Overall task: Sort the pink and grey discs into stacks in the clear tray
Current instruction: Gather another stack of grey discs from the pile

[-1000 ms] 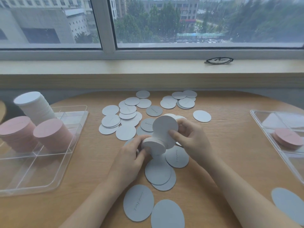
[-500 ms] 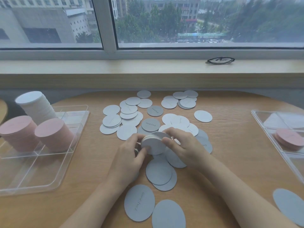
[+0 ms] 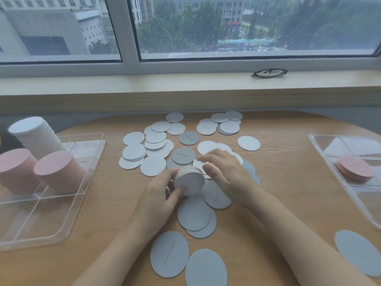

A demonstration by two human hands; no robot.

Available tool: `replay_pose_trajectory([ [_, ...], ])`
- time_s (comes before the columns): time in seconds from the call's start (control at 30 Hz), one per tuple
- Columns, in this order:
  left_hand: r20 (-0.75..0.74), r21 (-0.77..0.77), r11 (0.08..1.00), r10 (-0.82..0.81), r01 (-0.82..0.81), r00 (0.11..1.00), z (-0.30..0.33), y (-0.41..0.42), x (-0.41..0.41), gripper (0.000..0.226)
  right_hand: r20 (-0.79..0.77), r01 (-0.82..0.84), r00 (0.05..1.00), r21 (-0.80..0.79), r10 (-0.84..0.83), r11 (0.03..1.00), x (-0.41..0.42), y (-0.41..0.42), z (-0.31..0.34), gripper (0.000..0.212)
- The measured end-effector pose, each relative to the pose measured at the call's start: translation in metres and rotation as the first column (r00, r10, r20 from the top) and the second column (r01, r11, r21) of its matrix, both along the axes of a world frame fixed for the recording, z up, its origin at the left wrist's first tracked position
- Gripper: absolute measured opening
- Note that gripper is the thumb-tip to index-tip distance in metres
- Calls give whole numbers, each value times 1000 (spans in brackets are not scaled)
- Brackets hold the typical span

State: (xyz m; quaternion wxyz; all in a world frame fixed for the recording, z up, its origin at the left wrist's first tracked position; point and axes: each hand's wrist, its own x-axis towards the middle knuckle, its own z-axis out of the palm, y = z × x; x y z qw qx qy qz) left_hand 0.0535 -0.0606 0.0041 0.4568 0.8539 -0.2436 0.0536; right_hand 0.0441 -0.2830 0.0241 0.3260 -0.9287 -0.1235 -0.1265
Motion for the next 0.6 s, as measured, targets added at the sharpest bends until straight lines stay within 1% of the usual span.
replay_pose_trajectory([
  [0.03,-12,-2,1000,10,-10,1000,0,0,0,28,26,86,996,-50,-85,995,3,-9,-1,47],
  [0.07,-23,-5,1000,17,-17,1000,0,0,0,26,33,156,988,-131,-153,979,6,-19,-2,46],
  [0.1,-30,-7,1000,19,-19,999,-1,0,0,25,11,202,979,-215,-205,955,8,-28,-4,48],
  [0.13,-33,-8,1000,19,-20,999,-1,0,1,24,-31,220,971,-273,-237,937,9,-35,-6,52],
  [0.17,-34,-8,1000,19,-19,999,0,0,1,23,-72,220,965,-296,-252,929,10,-40,-7,55],
  [0.23,-38,-11,1000,16,-16,999,0,0,0,23,-112,209,962,-279,-248,937,11,-44,-9,59],
  [0.3,-44,-19,1000,12,-13,999,1,0,0,23,-119,200,964,-271,-239,942,11,-43,-9,61],
  [0.4,-51,-21,1000,10,-11,999,1,1,0,22,-125,184,965,-307,-232,934,11,-41,-8,62],
  [0.47,-54,-22,1000,8,-9,998,1,0,0,22,-135,185,963,-292,-232,938,10,-41,-8,61],
  [0.6,-53,-27,1000,10,-12,999,2,0,0,21,-49,201,976,-188,-214,961,13,-41,-9,59],
])
